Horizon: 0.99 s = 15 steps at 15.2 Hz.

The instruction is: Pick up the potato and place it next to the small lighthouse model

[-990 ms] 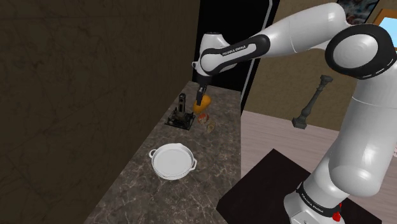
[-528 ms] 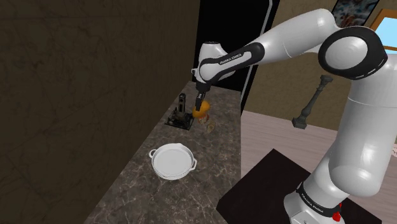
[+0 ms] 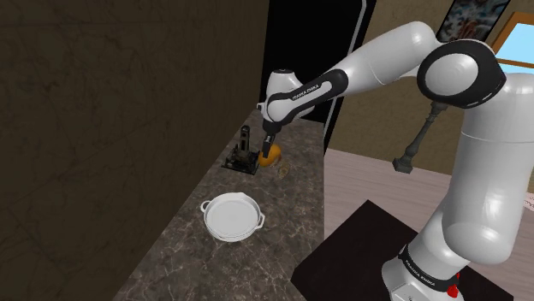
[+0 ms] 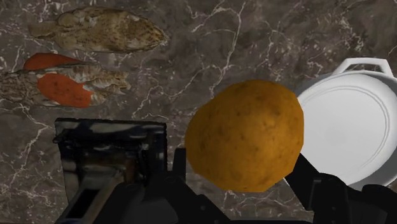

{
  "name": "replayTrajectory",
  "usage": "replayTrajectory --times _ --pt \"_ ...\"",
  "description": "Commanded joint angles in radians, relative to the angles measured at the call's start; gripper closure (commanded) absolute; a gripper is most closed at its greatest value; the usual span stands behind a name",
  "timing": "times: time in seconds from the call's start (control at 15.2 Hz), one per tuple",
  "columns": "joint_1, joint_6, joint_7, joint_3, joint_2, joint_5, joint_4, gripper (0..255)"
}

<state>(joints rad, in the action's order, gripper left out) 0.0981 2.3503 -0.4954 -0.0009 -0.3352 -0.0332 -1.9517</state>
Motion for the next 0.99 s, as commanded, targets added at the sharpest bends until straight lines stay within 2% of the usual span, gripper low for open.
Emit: replayTrajectory --times 0.0,0.92 --pt "0.001 0.020 0.002 0.000 -0.019 -0.001 -0.001 255" --pt "0.002 0.168 0.008 -0.002 -0.146 -0.005 -0.021 255"
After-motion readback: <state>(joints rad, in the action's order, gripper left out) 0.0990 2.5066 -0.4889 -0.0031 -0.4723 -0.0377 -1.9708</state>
